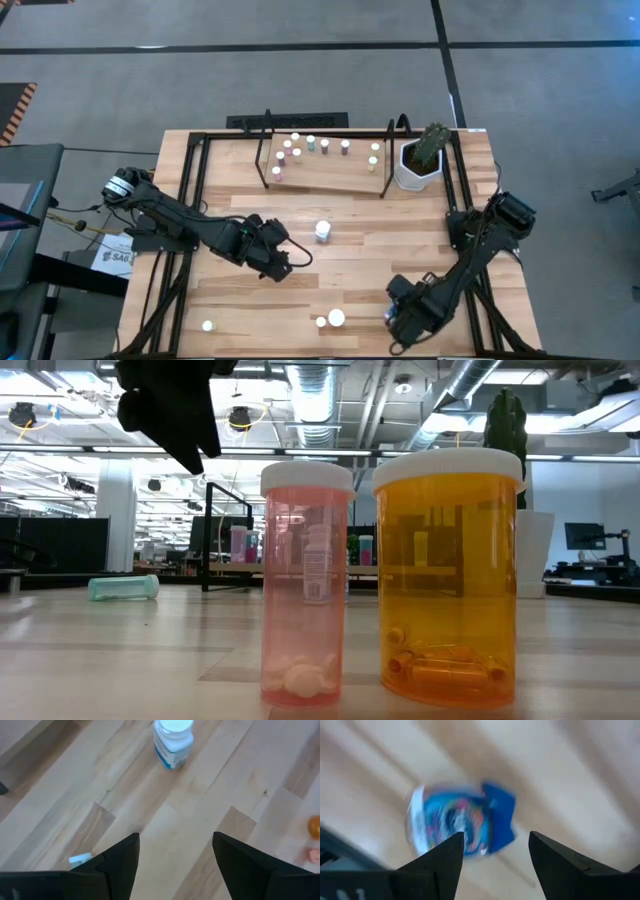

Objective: Pick and place medicine bottles onto shelf by color
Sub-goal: Put the dark blue pill bottle on the shelf

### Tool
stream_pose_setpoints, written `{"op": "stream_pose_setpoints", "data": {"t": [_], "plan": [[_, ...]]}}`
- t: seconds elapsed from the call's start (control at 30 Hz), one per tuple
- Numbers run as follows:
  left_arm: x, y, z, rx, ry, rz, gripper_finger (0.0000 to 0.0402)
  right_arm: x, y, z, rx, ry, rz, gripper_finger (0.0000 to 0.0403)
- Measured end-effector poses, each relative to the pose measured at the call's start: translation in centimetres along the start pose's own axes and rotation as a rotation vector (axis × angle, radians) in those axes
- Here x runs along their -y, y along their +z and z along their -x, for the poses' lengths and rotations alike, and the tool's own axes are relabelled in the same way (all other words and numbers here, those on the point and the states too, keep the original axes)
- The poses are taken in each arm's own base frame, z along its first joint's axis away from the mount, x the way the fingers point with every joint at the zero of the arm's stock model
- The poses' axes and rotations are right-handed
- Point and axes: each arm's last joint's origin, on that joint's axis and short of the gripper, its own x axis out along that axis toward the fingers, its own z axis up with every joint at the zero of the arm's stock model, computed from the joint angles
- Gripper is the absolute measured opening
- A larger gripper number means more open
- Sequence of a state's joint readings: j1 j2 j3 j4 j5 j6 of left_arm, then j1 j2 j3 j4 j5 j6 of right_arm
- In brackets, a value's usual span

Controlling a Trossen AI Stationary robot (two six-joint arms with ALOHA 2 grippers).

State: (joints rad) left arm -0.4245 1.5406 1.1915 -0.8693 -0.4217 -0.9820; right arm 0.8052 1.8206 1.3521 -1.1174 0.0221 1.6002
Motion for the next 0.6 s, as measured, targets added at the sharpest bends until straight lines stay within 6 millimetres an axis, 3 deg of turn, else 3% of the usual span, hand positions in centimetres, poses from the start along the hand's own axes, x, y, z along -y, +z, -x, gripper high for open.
{"op": "stream_pose_setpoints", "data": {"t": [0.2, 0.6], "plan": [[0.7, -1.0, 0.5, -0.003, -0.020, -0.031, 0.0238, 0.0, 0.5, 0.0, -0.019, 0.001, -0.125, 0.0245], [1.5, -1.3, 0.9, 0.027, -0.072, 0.003, 0.0238, -0.2, -1.8, -0.8, 0.021, 0.059, -0.180, 0.0245]]}}
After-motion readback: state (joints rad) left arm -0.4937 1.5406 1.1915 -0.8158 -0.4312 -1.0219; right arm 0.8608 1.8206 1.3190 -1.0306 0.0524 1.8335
